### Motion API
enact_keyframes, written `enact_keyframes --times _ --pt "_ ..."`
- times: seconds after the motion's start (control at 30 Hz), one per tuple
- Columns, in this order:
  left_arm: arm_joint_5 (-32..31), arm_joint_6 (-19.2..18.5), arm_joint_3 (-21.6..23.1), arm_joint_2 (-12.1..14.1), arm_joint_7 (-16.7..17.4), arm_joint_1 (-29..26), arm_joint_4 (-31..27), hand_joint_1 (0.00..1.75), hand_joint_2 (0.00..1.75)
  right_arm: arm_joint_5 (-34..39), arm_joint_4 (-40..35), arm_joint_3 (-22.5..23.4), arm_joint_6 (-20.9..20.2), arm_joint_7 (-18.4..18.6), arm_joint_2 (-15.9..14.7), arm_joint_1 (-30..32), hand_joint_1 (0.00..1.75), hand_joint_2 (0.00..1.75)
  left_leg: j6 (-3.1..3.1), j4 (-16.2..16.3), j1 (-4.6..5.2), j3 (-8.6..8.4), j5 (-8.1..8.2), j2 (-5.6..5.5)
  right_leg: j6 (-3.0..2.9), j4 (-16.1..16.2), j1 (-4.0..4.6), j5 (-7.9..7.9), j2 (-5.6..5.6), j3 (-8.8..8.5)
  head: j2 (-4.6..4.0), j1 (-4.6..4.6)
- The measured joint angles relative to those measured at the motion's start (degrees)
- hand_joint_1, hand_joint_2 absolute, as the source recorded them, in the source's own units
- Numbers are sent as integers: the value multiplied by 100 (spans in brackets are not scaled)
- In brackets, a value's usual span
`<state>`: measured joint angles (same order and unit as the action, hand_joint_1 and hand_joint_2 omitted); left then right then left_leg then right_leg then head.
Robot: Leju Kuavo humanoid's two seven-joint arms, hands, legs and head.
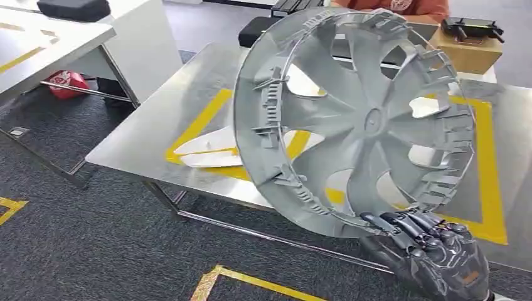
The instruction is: Take the parts from the cabinet and place them on the table.
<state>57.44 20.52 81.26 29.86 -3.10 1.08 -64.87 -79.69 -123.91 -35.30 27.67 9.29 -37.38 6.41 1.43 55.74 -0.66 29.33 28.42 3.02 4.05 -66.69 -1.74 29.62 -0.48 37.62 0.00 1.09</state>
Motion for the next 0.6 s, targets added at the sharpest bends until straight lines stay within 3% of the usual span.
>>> enact_keyframes --times 0.03,0.07,0.1,0.13,0.2,0.23,0.27,0.33,0.4,0.43,0.47,0.53,0.57,0.6 --pt "0 0 0 0 0 1 -2 0 175 0 0 2 0 4 0 -2 175 175 -48 44 -27 -6 35 2 26 581 -22 -270 -73 -292 0 -2" --pt "0 2 0 30 0 -6 -2 0 175 0 8 2 0 4 6 -8 175 175 -105 84 -3 1 74 0 62 809 5 -141 -231 -412 0 13" --pt "0 4 0 66 0 0 -4 0 175 -4 5 0 2 4 15 -21 175 175 -146 177 39 38 116 5 -31 872 24 -143 -230 -435 0 55" --pt "0 4 0 59 0 -7 -15 0 175 -4 4 4 0 4 15 -17 175 175 -163 170 50 50 111 20 -143 821 16 -127 -182 -424 0 22" --pt "0 4 2 63 0 -10 -15 0 175 -4 2 0 2 7 24 -1 175 175 -174 163 49 28 107 72 -191 792 29 -120 -118 -401 0 -11" --pt "2 4 0 66 0 2 -17 0 175 -9 2 2 2 20 24 7 175 175 -209 175 24 30 167 51 -249 805 12 -132 -76 -415 0 -11" --pt "2 2 2 74 0 -3 -17 0 175 -9 0 11 2 24 24 -1 175 175 -229 283 11 61 275 -86 -278 805 12 -131 -51 -415 0 -26" --pt "4 2 9 72 -2 -4 -24 0 175 -13 0 11 2 24 24 -4 175 175 -241 1093 19 422 716 -241 -330 805 24 -127 16 -412 0 -42" --pt "4 2 4 77 -37 5 -50 0 175 -24 0 11 0 24 24 2 175 175 -220 1951 53 800 1014 -275 -354 805 52 -120 87 -419 0 -39" --pt "6 2 2 85 -37 22 -50 0 175 -24 0 9 0 24 24 2 175 175 -190 2055 79 849 974 -278 -355 805 64 -120 133 -430 0 -37" --pt "9 0 4 85 -37 23 -50 0 175 -24 2 9 0 24 24 3 175 175 -146 1890 101 774 790 -280 -355 805 78 -119 185 -442 0 -39" --pt "18 2 2 77 -35 23 -50 0 175 -24 0 9 0 22 24 6 175 175 -28 956 122 397 202 -332 -356 805 112 -119 284 -471 0 -46" --pt "22 0 2 74 -33 30 -50 0 175 -26 0 9 0 22 24 5 175 175 39 488 126 230 8 -458 -356 806 114 -119 315 -467 0 -41" --pt "26 0 13 85 -33 24 -48 0 175 -31 2 9 0 22 24 0 175 175 61 408 123 204 64 -546 -345 791 154 -124 345 -440 0 -28"
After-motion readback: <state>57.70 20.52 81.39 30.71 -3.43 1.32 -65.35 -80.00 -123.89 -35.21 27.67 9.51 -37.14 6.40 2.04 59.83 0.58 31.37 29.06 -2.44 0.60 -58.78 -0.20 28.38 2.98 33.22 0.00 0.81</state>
